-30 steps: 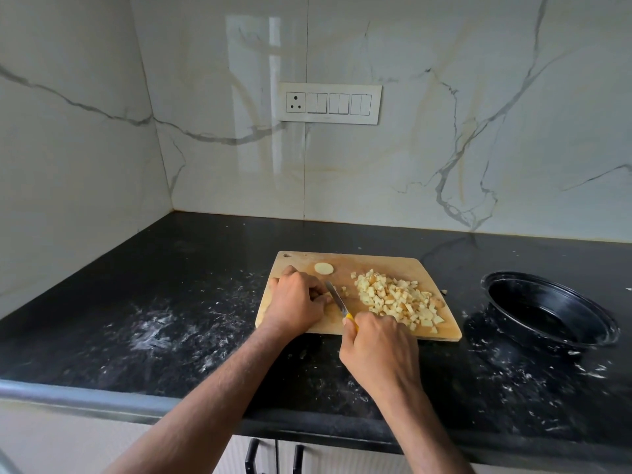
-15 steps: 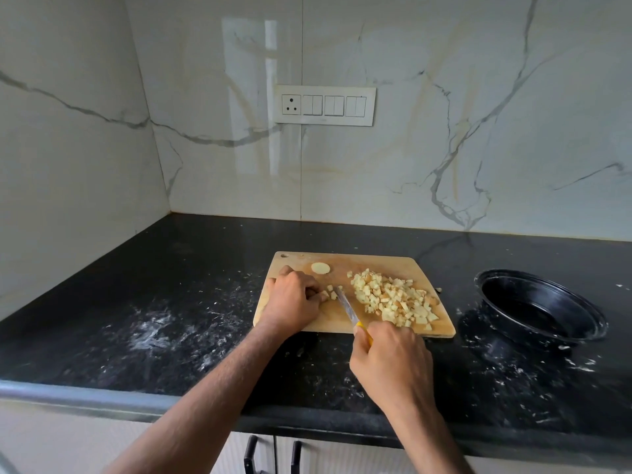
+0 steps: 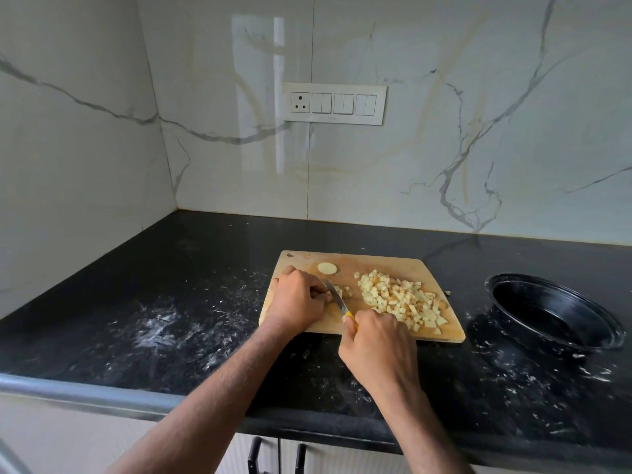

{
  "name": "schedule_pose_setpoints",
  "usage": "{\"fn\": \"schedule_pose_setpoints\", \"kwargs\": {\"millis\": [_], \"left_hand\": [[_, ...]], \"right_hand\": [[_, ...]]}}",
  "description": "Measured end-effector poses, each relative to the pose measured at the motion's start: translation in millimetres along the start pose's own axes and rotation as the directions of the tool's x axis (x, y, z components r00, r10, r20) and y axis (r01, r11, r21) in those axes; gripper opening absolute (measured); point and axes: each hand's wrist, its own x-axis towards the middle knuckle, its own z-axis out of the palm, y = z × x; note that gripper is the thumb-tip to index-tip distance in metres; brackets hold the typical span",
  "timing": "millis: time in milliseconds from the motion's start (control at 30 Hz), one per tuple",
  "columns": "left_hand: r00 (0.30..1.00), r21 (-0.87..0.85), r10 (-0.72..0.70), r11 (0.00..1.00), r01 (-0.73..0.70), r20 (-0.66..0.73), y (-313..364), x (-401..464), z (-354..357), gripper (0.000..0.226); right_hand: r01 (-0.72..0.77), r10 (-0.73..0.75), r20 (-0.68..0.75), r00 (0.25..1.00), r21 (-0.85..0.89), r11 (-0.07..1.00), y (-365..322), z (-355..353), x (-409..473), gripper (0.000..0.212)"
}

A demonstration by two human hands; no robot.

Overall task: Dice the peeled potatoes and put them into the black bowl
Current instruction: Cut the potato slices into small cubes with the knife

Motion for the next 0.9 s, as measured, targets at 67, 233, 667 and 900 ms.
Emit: {"fn": "schedule_pose_setpoints", "kwargs": {"millis": [67,233,667,900], "left_hand": [[1.0,-0.011,-0.003,1.0,0.003,0.005,-1,1,0,0.008],[1.0,0.007,0.001,1.0,-0.001,0.027,1,0,-2,0.01],[0.997,0.013,0.021,1.0,-0.022,0.074,1,0,-4,0.01],[0.997,-0.18,-0.083,0.98,0.082,0.005,-6,4,-7,0.008]], "right_hand": [[0.001,-0.001,0.024,1.0,-0.007,1.0,0,-1,0,0.035],[0.026,-0.024,0.06,0.998,-0.024,0.999,-1,-2,-3,0.034],[-0.078,0.081,-0.032,0.996,0.087,0.993,23,-17,-24,0.045],[0.0,0.0,0.02,1.0,0.0,1.0,6,-14,-18,0.036]]}}
